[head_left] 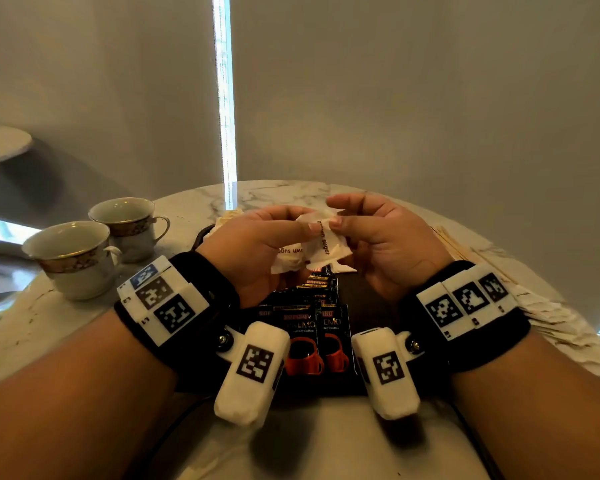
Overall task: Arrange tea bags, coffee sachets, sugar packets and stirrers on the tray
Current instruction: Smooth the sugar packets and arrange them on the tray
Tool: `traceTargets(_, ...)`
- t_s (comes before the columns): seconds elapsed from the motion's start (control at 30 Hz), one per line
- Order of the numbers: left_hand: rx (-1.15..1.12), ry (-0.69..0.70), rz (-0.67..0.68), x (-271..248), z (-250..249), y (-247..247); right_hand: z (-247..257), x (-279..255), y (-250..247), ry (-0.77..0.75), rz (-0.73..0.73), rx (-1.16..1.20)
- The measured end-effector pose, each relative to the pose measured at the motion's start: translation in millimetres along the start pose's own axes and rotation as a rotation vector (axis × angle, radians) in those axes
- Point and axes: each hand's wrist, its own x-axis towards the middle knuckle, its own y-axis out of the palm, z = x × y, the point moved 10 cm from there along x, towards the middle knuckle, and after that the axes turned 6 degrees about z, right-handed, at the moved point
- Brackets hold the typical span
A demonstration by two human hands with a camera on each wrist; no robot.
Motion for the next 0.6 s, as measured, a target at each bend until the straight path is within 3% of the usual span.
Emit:
traceTargets(0.27,-0.085,0.083,-0.07,5,-6,-13,-9,1,-2,0.047,-0.005,-0.154)
traceTargets(0.43,-0.042,0.076,-0.013,4,-6,-7,-8,2,-7,0.033,-0.047,-0.15)
traceTargets(0.6,0.001,0.106,-0.073,3,-10,-10,-6,-1,0,0.036,-0.003,-0.056)
